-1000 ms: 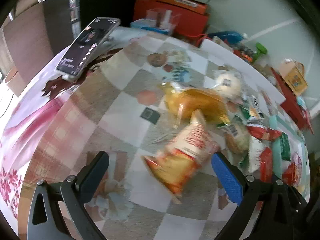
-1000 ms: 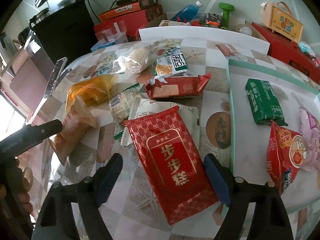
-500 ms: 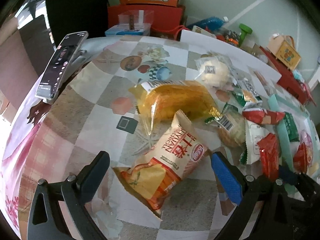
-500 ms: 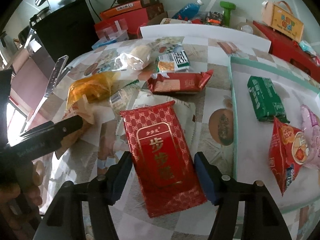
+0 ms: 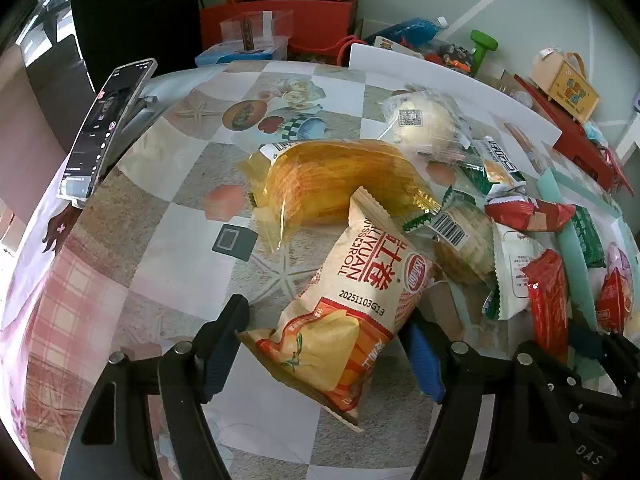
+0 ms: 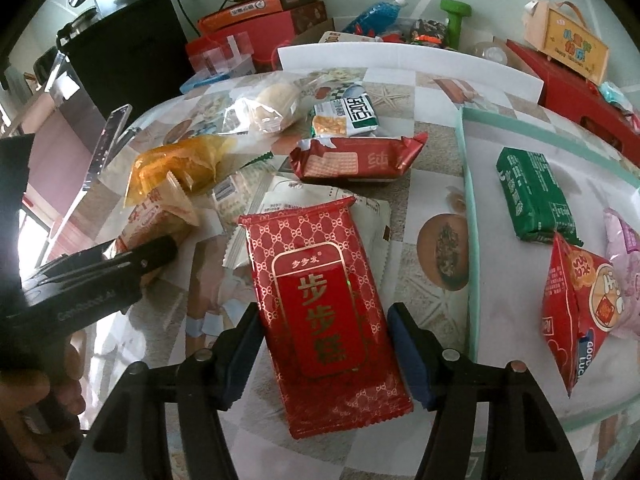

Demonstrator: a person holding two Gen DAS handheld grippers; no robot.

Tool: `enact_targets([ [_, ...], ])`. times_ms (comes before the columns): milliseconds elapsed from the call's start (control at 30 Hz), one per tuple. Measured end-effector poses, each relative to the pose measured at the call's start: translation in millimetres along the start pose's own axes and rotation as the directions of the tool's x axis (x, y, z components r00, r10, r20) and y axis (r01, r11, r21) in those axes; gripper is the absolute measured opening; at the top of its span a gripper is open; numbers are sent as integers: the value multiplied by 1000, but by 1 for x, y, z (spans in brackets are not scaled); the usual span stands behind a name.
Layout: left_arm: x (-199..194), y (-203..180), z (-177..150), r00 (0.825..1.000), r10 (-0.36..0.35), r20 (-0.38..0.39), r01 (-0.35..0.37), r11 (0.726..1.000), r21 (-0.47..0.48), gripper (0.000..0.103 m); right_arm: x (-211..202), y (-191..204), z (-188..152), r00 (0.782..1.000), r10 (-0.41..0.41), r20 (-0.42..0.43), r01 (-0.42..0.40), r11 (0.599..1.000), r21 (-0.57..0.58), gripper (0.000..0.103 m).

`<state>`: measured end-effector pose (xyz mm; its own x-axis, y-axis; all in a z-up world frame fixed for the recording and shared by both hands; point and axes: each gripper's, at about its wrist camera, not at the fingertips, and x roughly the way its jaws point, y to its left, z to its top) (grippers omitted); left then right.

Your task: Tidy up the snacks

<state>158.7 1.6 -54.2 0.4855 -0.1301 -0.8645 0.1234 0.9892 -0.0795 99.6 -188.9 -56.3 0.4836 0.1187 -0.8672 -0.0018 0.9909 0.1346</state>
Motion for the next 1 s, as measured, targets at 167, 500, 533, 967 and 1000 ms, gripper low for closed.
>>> enact_targets([
  [167,-4,0,0,1000,-16,17,16,1000,0,64,-1,-1,0,1000,-3,6,3,1000,1,57],
  [500,-9,1,0,998,-45,32,46,999,-20,45,-9,-7,2,999,2,39,-3,1000,22,54],
  [533,-10,1,0,998,-49,35,49,999,-20,45,-11,-8,2,999,2,46,-3,1000,23,54],
  [967,-50,-7,4,986,-96,133,98,995,-10,42,-44,-7,9,989,22,148,-28,999,40,54],
  [1000,-52,-8,5,986,-99,137,101,995,-10,42,-46,-7,9,988,24,152,-30,999,41,54],
])
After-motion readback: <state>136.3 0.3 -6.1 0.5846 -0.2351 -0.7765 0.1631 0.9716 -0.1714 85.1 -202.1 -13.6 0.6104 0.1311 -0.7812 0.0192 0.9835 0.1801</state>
